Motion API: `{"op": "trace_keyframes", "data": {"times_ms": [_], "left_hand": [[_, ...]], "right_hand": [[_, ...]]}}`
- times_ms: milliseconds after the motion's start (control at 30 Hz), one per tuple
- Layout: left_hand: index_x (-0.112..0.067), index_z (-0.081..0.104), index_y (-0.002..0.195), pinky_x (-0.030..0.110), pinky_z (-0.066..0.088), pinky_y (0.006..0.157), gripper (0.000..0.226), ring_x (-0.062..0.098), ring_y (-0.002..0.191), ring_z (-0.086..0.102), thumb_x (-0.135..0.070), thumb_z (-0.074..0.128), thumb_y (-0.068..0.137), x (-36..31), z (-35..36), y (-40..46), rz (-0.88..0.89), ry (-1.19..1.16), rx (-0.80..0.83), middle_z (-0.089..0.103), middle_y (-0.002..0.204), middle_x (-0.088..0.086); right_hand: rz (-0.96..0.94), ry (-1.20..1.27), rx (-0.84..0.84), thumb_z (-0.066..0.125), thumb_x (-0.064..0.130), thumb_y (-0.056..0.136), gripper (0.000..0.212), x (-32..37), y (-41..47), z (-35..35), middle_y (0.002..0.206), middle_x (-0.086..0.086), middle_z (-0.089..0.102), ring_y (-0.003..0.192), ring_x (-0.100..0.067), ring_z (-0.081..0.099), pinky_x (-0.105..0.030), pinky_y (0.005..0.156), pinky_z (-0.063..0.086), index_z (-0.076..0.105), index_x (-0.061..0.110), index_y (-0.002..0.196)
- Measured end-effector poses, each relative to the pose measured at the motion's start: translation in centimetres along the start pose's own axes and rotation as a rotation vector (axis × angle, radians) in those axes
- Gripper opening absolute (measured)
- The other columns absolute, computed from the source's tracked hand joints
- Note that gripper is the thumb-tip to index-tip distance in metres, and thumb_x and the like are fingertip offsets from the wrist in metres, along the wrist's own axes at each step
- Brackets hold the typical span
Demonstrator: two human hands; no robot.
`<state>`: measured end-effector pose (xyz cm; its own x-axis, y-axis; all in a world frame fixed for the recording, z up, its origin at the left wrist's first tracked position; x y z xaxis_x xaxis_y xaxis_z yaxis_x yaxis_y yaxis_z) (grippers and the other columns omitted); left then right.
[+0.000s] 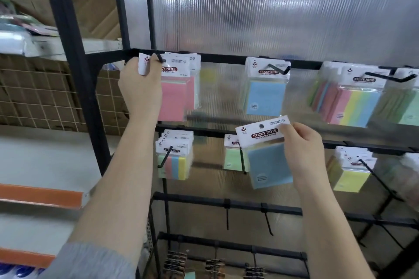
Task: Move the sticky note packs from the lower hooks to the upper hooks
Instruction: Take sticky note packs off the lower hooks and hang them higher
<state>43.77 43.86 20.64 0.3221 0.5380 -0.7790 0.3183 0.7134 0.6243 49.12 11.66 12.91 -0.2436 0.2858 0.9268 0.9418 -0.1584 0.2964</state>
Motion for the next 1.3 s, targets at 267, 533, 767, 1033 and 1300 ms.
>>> {"op": "trace_keyframes", "data": {"times_ms": [267,533,767,1033,1300], "left_hand": [[-0.020,0.055,0.084,0.015,0.045,0.054,0.010,0.011,0.079,0.065,-0.025,0.057,0.092,2.7,3.6,1.4,-0.152,-0.094,0.078,0.067,0.097,0.003],[-0.007,0.049,0.114,-0.002,0.038,0.052,0.024,0.008,0.087,0.046,-0.025,0.048,0.098,2.0,4.9,1.5,-0.126,0.088,0.043,0.045,0.101,0.000],[-0.008,0.043,0.131,0.030,0.048,0.085,0.041,0.027,0.111,0.052,-0.032,0.043,0.098,2.7,4.8,1.4,-0.077,0.278,0.043,0.045,0.131,0.014],[-0.015,0.042,0.122,0.044,0.053,0.082,0.032,0.026,0.092,0.063,-0.027,0.047,0.092,6.6,3.4,-1.3,-0.232,0.279,0.121,0.057,0.112,0.006],[-0.012,0.055,0.115,0.029,0.037,0.075,0.024,0.015,0.091,0.049,-0.018,0.051,0.092,9.9,2.1,-7.3,-0.321,0.358,0.250,0.061,0.116,0.006]], "right_hand": [[-0.140,0.090,-0.053,0.060,0.032,0.091,0.038,1.5,1.4,-1.0,0.056,0.003,0.048,0.042,-0.001,0.036,-0.012,0.041,0.027,0.049,0.005,0.066],[-0.226,0.186,-0.080,0.067,0.041,0.083,0.033,3.0,1.3,-1.7,0.070,0.000,0.065,0.053,-0.001,0.043,-0.009,0.045,0.030,0.064,0.009,0.077],[-0.332,0.272,-0.139,0.066,0.034,0.087,0.021,5.2,1.0,-2.7,0.066,0.011,0.061,0.056,0.003,0.048,-0.010,0.052,0.036,0.059,0.021,0.073],[-0.470,0.377,-0.221,0.066,0.021,0.089,0.015,8.2,0.9,-3.8,0.065,0.014,0.058,0.054,0.007,0.052,-0.007,0.054,0.038,0.060,0.010,0.080],[-0.450,0.301,-0.246,0.066,0.025,0.088,0.020,8.4,2.9,-4.0,0.064,0.012,0.056,0.053,0.004,0.048,-0.011,0.053,0.036,0.058,0.016,0.073]]}}
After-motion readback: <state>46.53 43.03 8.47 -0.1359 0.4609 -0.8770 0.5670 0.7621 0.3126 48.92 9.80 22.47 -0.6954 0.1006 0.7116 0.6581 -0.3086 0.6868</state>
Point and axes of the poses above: each hand's wrist, its own y-axis towards the middle knuckle, its own z-axis out of the palm, x = y × z, the point moved 9 cm from there along y, towards the middle knuckle
